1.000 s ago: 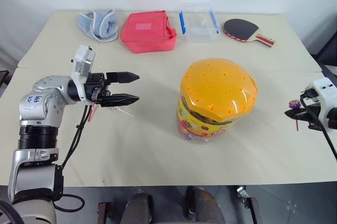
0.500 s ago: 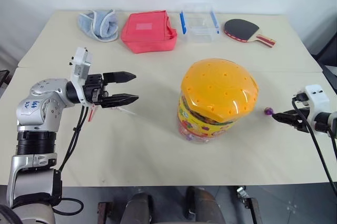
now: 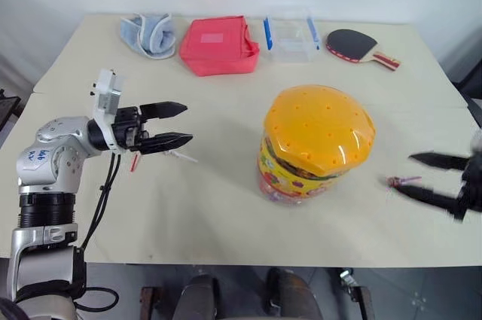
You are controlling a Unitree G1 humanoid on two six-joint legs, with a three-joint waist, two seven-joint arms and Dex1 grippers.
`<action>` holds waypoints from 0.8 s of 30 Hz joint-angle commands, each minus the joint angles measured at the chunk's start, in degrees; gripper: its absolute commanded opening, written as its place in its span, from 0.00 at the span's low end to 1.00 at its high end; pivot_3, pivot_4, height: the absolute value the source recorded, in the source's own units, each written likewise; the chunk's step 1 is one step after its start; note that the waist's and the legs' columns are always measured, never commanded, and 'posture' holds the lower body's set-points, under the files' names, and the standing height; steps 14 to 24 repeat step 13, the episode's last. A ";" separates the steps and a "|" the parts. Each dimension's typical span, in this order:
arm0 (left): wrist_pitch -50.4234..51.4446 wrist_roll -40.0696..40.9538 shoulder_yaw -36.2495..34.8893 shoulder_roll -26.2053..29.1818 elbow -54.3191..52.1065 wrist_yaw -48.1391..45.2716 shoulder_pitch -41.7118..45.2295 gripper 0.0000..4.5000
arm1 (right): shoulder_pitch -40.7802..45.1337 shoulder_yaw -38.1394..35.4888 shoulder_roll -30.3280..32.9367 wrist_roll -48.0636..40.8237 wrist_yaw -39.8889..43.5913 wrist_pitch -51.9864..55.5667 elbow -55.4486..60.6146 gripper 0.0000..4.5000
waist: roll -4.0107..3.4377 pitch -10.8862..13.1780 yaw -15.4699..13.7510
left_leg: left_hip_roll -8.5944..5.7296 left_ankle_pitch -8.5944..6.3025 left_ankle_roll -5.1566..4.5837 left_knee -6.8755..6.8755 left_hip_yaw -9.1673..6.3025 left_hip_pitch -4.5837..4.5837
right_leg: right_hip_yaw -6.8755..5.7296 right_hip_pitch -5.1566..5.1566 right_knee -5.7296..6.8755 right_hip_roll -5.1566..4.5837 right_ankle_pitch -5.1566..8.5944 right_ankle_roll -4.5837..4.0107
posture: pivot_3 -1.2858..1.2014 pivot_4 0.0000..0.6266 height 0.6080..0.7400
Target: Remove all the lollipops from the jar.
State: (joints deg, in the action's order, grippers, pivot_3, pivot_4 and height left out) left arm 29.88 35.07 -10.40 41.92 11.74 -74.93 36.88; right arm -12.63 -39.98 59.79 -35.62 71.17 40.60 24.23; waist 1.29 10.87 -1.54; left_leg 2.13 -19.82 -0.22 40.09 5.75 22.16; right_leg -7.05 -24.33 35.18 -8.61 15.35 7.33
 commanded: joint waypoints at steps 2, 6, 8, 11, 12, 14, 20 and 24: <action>-0.12 0.77 -2.24 3.00 0.03 -1.51 -1.94 1.00 | 0.61 -0.06 -1.94 0.60 2.88 -8.64 -2.50 0.99 | 0.02 -0.01 0.35 | -0.02 -0.01 -0.04 0.02 0.06 -0.03 | 0.09 0.02 -0.10 -0.01 -0.13 0.02 | 0.52 0.24 1.00; 0.43 1.50 -3.66 3.21 -0.55 -0.14 -3.54 1.00 | 0.95 1.98 -3.28 1.75 2.27 -11.39 -4.74 0.99 | 0.01 -0.01 0.29 | 0.00 0.00 -0.03 0.01 0.07 -0.13 | 0.12 0.06 -0.07 0.01 -0.14 -0.01 | 0.52 0.24 1.00; 1.52 2.75 -4.82 2.79 -1.86 0.80 -4.73 1.00 | 0.59 3.11 -3.99 3.00 0.60 -12.42 -4.88 0.99 | 0.01 -0.01 0.23 | 0.02 0.00 -0.02 0.00 0.07 -0.12 | 0.11 0.06 -0.09 0.02 -0.13 -0.01 | 0.52 0.24 1.00; 0.70 3.18 -5.50 1.94 -4.22 1.41 -7.00 1.00 | 0.02 4.18 -4.78 2.95 -0.23 -12.58 -4.52 0.99 | 0.01 -0.01 0.22 | 0.01 0.00 -0.03 0.01 0.07 -0.11 | 0.11 0.06 -0.09 0.02 -0.14 -0.01 | 0.52 0.24 1.00; 0.36 3.44 -5.65 1.60 -5.08 1.44 -7.74 1.00 | 0.15 4.38 -5.12 2.74 -0.91 -12.40 -4.36 0.99 | 0.01 -0.01 0.21 | 0.01 0.00 -0.03 0.01 0.08 -0.12 | 0.13 0.06 -0.08 0.01 -0.14 -0.01 | 0.52 0.24 1.00; -0.18 3.41 -5.87 1.23 -6.05 1.78 -8.68 1.00 | 0.57 4.59 -5.98 2.32 -2.69 -11.88 -3.55 0.99 | 0.01 -0.01 0.21 | 0.02 0.00 -0.03 0.02 0.08 -0.11 | 0.12 0.06 -0.08 0.02 -0.14 -0.01 | 0.52 0.24 1.00; -0.18 3.41 -5.87 1.23 -6.05 1.78 -8.68 1.00 | 0.57 4.59 -5.98 2.32 -2.69 -11.88 -3.55 0.99 | 0.01 -0.01 0.21 | 0.02 0.00 -0.03 0.02 0.08 -0.11 | 0.12 0.06 -0.08 0.02 -0.14 -0.01 | 0.52 0.24 1.00; -0.18 3.41 -5.87 1.23 -6.05 1.78 -8.68 1.00 | 0.57 4.59 -5.98 2.32 -2.69 -11.88 -3.55 0.99 | 0.01 -0.01 0.21 | 0.02 0.00 -0.03 0.02 0.08 -0.11 | 0.12 0.06 -0.08 0.02 -0.14 -0.01 | 0.52 0.24 1.00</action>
